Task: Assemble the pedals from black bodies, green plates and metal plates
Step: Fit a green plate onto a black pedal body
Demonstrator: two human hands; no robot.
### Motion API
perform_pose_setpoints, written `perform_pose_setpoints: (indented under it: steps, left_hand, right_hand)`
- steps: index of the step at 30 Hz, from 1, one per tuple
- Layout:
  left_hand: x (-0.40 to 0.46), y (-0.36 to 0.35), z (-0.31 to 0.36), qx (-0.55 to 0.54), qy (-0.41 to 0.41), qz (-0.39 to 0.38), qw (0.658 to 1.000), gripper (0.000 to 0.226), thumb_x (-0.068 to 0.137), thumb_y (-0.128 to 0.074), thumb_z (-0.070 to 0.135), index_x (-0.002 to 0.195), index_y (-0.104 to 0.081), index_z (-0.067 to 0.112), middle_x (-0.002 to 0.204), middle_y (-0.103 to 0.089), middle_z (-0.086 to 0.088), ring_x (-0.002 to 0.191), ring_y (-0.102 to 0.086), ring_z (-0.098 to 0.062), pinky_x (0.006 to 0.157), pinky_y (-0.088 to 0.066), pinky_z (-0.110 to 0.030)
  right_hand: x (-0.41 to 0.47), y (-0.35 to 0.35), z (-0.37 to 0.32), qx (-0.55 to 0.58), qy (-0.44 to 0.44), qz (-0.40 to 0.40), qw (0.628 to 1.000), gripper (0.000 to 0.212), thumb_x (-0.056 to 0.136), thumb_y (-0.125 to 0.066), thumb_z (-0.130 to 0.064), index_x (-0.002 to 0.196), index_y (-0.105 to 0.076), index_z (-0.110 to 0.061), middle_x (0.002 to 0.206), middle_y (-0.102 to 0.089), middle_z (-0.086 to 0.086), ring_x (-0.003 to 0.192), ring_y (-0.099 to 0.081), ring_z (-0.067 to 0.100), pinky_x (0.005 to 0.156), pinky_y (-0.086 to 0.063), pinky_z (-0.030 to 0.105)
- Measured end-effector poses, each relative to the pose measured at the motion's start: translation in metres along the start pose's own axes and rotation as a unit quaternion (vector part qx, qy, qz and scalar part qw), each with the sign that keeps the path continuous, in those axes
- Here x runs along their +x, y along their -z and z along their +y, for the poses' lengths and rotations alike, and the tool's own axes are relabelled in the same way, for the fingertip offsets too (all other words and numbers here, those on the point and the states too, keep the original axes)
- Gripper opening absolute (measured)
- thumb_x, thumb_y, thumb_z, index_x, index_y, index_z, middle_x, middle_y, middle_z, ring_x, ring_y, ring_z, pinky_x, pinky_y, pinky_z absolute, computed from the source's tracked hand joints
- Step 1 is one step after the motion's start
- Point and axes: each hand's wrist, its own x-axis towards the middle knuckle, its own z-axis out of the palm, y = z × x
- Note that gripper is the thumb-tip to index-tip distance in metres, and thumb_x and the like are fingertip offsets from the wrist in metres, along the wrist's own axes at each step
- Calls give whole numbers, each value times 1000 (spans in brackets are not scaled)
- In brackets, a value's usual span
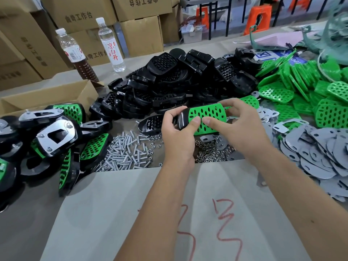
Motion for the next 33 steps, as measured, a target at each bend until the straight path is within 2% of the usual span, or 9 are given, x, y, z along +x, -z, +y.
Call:
perform_pose_setpoints:
  steps: [2,6,10,16,19,21,24,28,33]
  left_hand:
    - [1,1,0,-18,15,-17,1000,35,89,-76,-4,113,-68,19,114,-73,-18,98,-75,-35,80,-65,-47]
    - [2,4,3,21,13,-67,997,29,92,-77,5,118,-64,6,109,-76,-14,99,-77,-29,84,-65,-45]
    - [6,11,5,80,12,-116,990,15,96,-74,10,108,-66,4,93,-75,-9,92,-77,-31,83,-65,-54]
    - [3,13,7,74,57,-139,986,47,77,-83,-6,114,-63,14,110,-75,-23,99,-75,-44,96,-59,-60]
    - [4,12,5,67,69,-125,987,45,83,-77,-13,117,-63,11,112,-74,-24,100,-75,-43,97,-57,-62]
    - [5,13,4,49,82,-120,988,45,84,-74,-16,121,-63,7,110,-75,-21,97,-76,-38,95,-60,-56]
    - [6,13,4,22,101,-120,987,40,86,-70,-17,122,-64,-1,105,-75,-16,93,-75,-30,91,-63,-47]
    - [7,16,6,12,106,-137,985,36,87,-70,-13,121,-65,-7,107,-75,-17,90,-74,-25,81,-63,-34]
    - [8,19,6,-20,100,-145,984,34,87,-67,-12,122,-65,-11,107,-75,-20,90,-73,-25,83,-60,-32]
  right_hand:
    - [0,3,-4,75,8,-62,995,31,85,-87,-32,112,-72,-24,88,-80,-4,62,-70,1,49,-47,11]
    - [2,9,-5,184,15,-54,981,26,88,-82,-13,113,-73,-11,85,-79,1,55,-66,2,49,-45,8]
    - [4,10,-1,183,8,-11,983,29,86,-84,-16,111,-69,-17,94,-78,6,72,-68,14,54,-49,19]
    - [5,10,1,116,60,29,991,25,88,-83,-13,94,-59,-9,95,-71,10,73,-69,27,57,-56,24]
    - [6,11,1,30,92,25,995,25,88,-84,-18,91,-60,-10,95,-71,14,82,-69,37,68,-61,46]
    - [5,10,-1,-18,126,29,991,28,87,-83,-19,90,-58,-10,92,-66,15,81,-63,38,74,-55,57]
    - [4,5,-1,-48,147,47,987,29,86,-83,-19,88,-56,-10,80,-61,7,72,-58,32,69,-53,52]
    - [4,3,4,83,49,13,995,27,90,-81,-13,90,-55,-7,71,-64,-11,66,-73,21,54,-62,51]
    - [6,3,2,155,49,-36,986,25,93,-77,-8,89,-53,-7,97,-73,19,81,-78,30,57,-61,32]
